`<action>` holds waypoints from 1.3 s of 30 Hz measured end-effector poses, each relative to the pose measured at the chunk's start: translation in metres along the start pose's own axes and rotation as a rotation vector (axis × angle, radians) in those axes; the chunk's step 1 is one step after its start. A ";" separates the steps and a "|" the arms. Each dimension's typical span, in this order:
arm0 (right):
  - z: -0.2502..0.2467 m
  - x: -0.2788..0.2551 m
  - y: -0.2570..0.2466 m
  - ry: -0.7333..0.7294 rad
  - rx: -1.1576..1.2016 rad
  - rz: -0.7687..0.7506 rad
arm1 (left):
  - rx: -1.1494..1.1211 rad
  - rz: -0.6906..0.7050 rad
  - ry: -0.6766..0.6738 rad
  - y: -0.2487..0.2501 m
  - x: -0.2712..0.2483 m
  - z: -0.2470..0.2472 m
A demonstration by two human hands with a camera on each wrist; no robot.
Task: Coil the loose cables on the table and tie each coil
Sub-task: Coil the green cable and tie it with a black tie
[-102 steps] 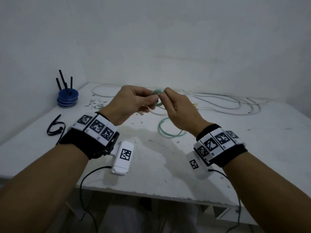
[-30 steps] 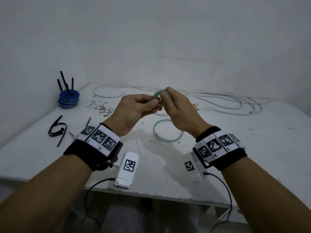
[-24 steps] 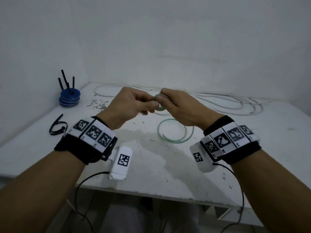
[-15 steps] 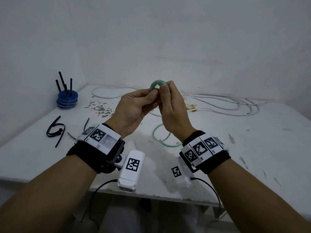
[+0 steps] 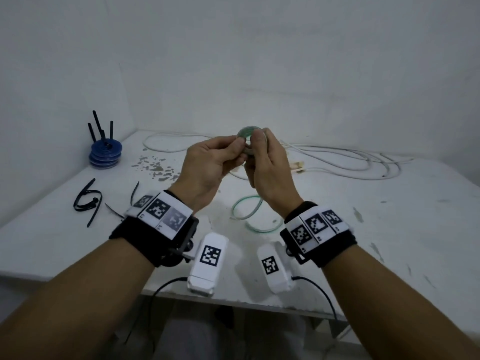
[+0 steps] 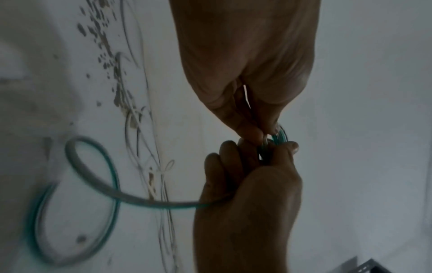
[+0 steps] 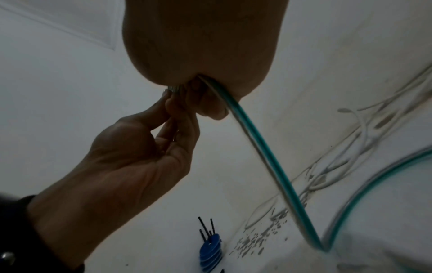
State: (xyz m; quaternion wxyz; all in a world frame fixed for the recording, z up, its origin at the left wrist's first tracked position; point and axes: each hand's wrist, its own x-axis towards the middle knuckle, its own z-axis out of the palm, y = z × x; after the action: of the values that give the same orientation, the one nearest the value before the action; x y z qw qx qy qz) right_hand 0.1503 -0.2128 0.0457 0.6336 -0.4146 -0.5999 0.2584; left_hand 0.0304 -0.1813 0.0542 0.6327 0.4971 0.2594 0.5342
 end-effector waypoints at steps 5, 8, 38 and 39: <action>-0.028 0.010 -0.017 -0.367 -0.521 -0.050 | 0.277 0.021 -0.143 0.008 -0.004 -0.020; -0.032 0.016 -0.026 -0.423 -0.512 0.000 | 0.329 0.059 -0.149 0.009 -0.001 -0.021; -0.019 0.012 -0.026 -0.275 -0.360 -0.001 | 0.353 0.005 -0.121 0.017 0.001 -0.019; -0.014 0.010 -0.022 -0.169 -0.241 -0.005 | 0.216 -0.003 -0.083 0.014 0.000 -0.014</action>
State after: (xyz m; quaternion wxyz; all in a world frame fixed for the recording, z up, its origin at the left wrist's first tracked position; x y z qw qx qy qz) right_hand 0.1615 -0.2185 0.0702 0.5274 -0.4629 -0.6786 0.2169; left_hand 0.0128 -0.1771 0.0623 0.5866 0.5835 0.2898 0.4811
